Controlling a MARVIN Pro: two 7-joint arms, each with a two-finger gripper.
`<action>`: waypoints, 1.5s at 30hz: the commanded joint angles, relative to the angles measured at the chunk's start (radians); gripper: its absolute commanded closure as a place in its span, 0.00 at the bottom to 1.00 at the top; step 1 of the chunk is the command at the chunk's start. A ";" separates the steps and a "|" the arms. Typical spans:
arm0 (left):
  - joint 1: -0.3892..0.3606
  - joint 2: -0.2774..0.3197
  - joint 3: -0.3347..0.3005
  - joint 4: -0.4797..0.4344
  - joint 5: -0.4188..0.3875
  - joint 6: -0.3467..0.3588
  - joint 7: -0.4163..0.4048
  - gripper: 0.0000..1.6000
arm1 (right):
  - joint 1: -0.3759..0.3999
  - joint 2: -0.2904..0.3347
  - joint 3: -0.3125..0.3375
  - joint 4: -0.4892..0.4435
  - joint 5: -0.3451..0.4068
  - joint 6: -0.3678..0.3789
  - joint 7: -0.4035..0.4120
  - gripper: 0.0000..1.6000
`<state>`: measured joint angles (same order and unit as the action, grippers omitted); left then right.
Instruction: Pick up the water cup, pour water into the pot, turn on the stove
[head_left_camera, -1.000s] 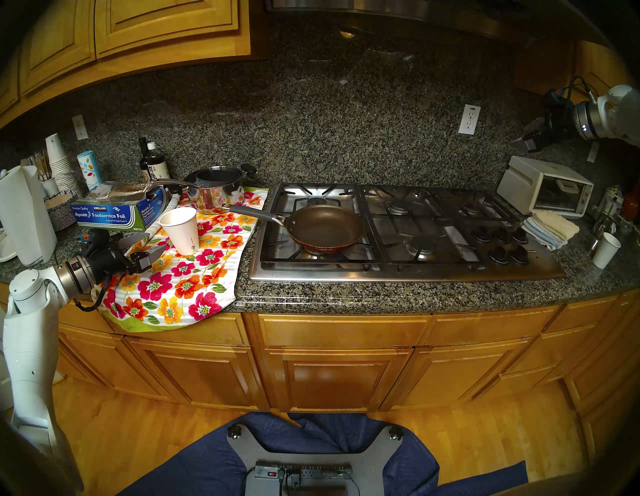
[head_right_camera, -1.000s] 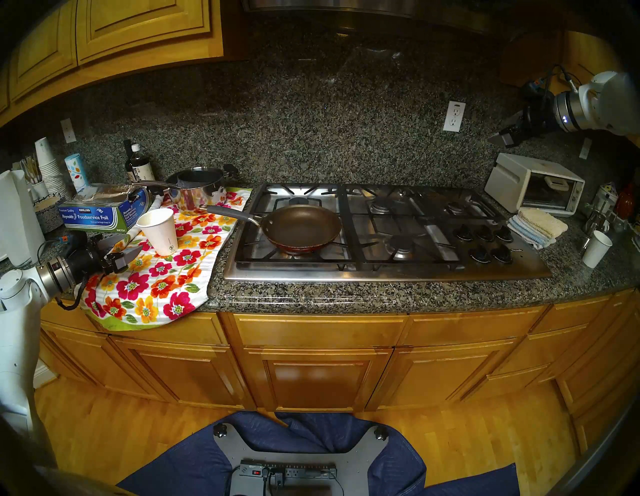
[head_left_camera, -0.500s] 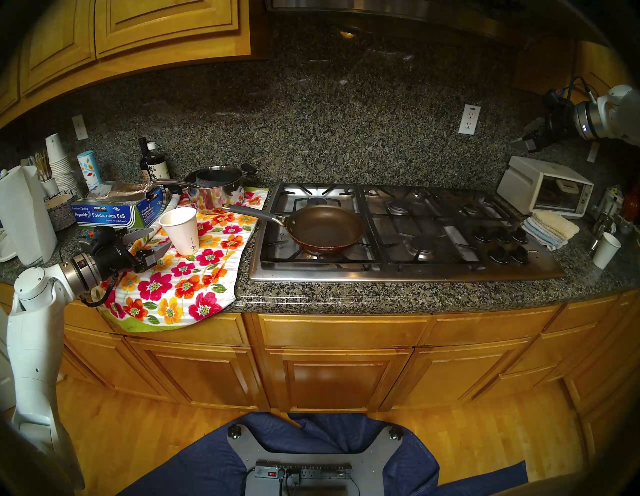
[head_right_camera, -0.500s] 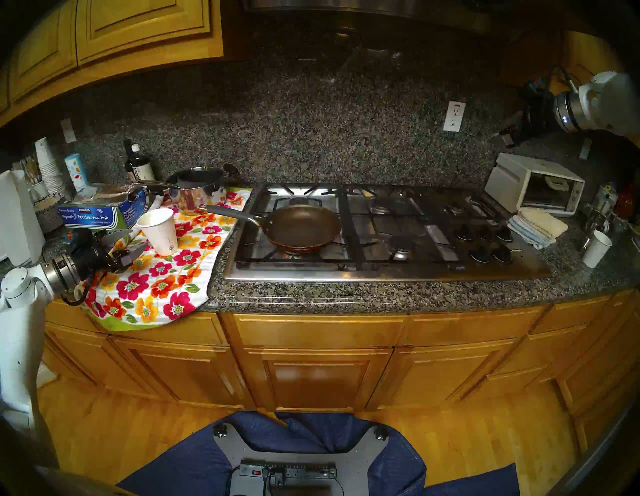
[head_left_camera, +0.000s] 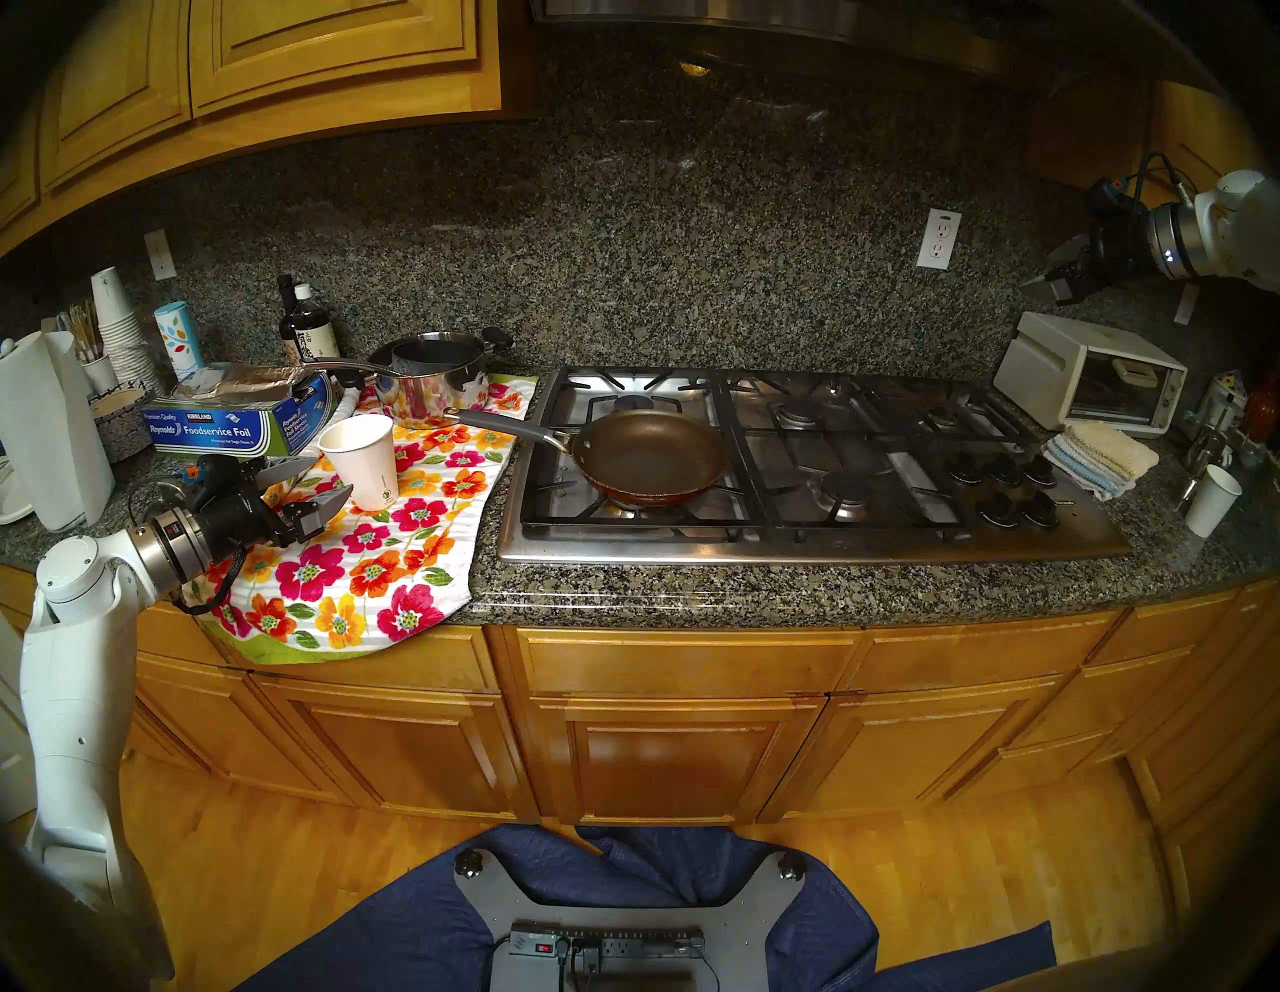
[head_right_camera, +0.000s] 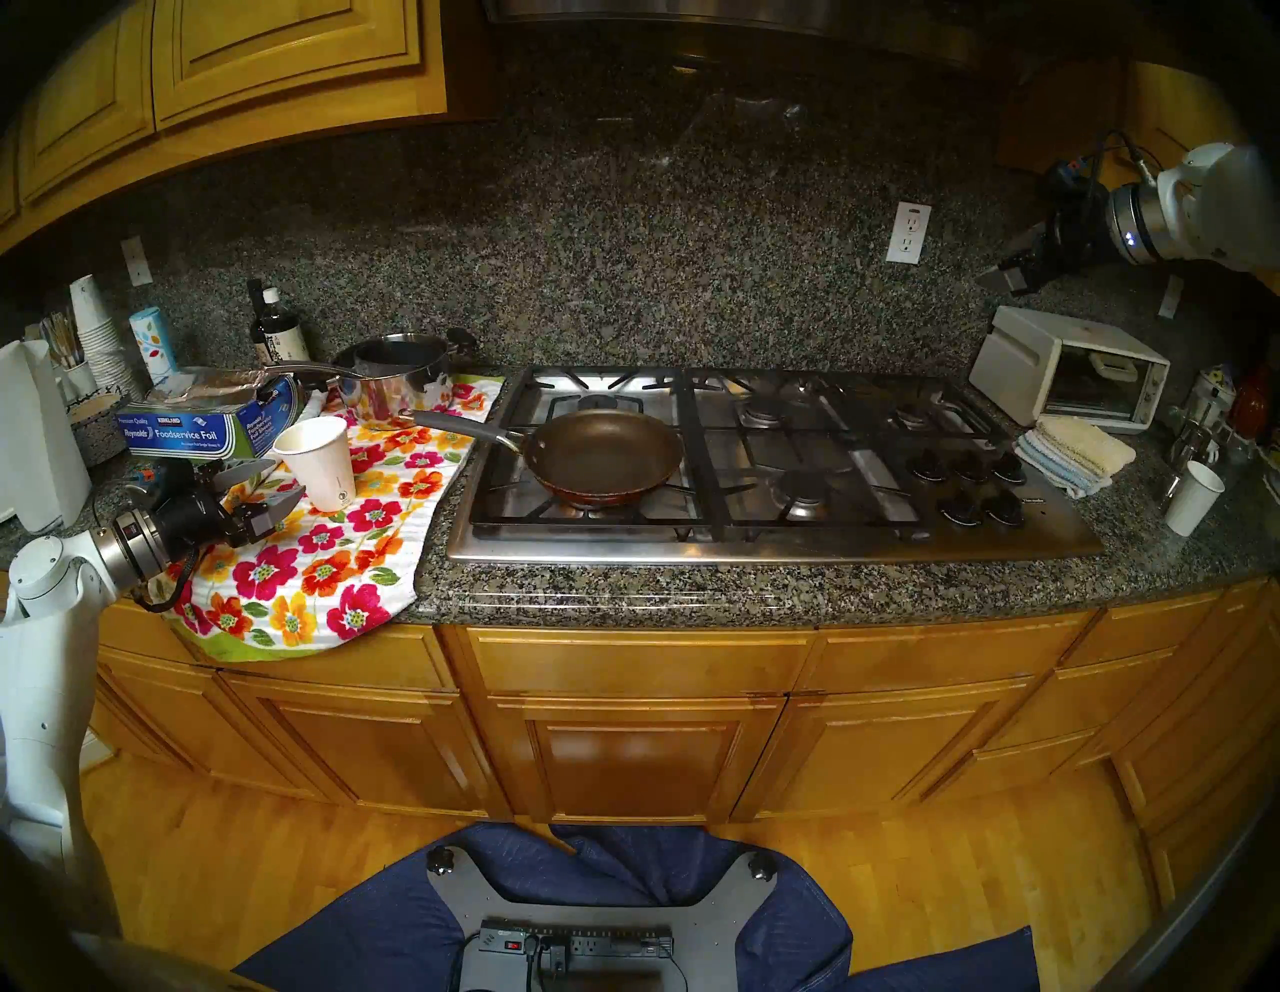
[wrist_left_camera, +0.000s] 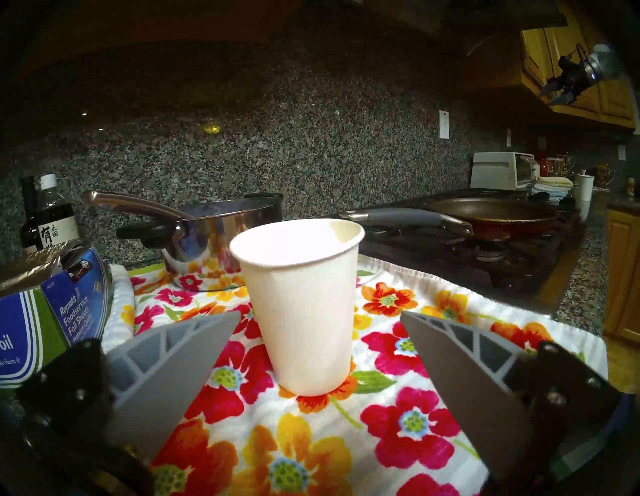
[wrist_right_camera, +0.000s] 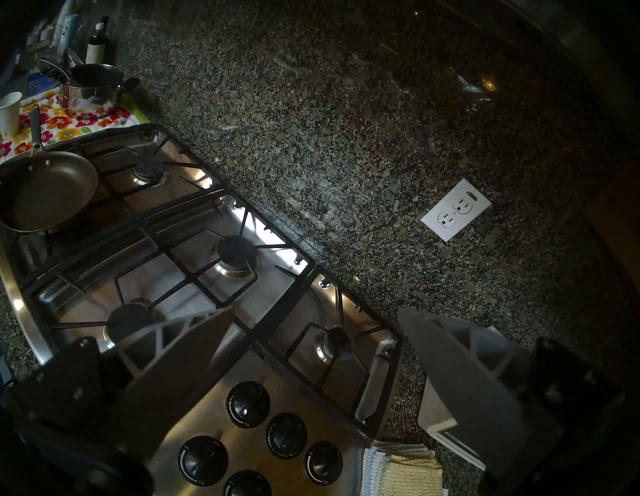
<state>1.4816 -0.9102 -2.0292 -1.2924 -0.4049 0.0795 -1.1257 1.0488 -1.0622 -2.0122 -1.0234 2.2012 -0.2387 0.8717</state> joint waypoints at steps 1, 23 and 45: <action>-0.056 0.006 0.006 0.002 -0.009 -0.011 0.007 0.00 | 0.031 -0.006 0.000 0.026 0.005 -0.002 -0.002 0.00; -0.155 0.014 0.081 0.090 0.007 -0.041 0.022 0.00 | 0.031 -0.007 0.000 0.025 0.005 -0.002 -0.003 0.00; -0.216 0.013 0.136 0.135 0.010 -0.061 0.024 0.00 | 0.031 -0.007 0.000 0.026 0.005 -0.002 -0.002 0.00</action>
<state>1.3282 -0.9063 -1.8972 -1.1537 -0.3874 0.0281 -1.0987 1.0485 -1.0623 -2.0125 -1.0238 2.2015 -0.2391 0.8717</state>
